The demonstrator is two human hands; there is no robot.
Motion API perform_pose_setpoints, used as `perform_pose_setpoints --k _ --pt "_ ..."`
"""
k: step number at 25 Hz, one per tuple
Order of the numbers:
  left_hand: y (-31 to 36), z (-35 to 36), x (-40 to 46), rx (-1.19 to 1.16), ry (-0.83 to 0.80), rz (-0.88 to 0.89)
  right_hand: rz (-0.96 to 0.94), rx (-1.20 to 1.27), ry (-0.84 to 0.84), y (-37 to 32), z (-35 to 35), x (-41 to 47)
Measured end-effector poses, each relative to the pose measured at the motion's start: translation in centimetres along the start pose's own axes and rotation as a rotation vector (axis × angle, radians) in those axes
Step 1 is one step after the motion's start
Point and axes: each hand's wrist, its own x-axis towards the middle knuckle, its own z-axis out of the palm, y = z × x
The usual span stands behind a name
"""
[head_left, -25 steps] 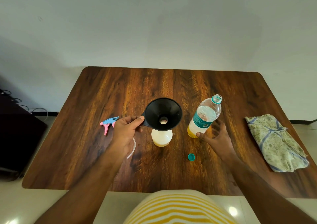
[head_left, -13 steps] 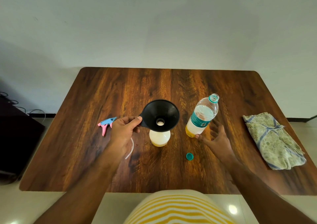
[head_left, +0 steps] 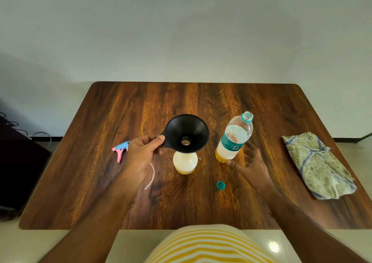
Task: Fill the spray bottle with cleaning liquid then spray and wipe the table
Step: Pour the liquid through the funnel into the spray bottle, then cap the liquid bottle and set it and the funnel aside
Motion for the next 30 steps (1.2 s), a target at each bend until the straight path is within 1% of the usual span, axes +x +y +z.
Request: perform_pose_setpoints --k 6,9,12,14,16,22,27,30 --pt "1.0 -0.1 -0.1 0.03 -0.045 0.138 -0.001 0.011 0.013 0.2 -0.6 -0.2" --pt "2.7 0.5 0.8 0.119 -0.05 0.325 0.022 0.04 0.023 0.5 -1.0 -0.4" --pt "4.8 2.4 3.1 0.347 -0.053 0.551 0.061 0.047 0.015 1.2 -1.1 -1.0" --pt "5.5 4.3 4.9 0.545 -0.099 0.68 0.062 -0.035 -0.007 2.1 -0.9 -1.4" --pt "5.1 6.4 6.9 0.685 -0.156 0.741 0.045 -0.151 -0.04 3.5 -0.5 -1.9" --pt "-0.7 11.0 11.6 0.977 -0.243 0.653 -0.05 -0.482 -0.204 6.3 1.2 -2.4" --pt "-3.1 11.6 13.4 1.012 -0.291 0.475 -0.165 -0.629 -0.25 6.2 3.0 -1.1" --pt "-3.6 11.3 13.5 1.019 -0.265 0.4 -0.24 -0.733 -0.272 5.8 4.1 0.0"
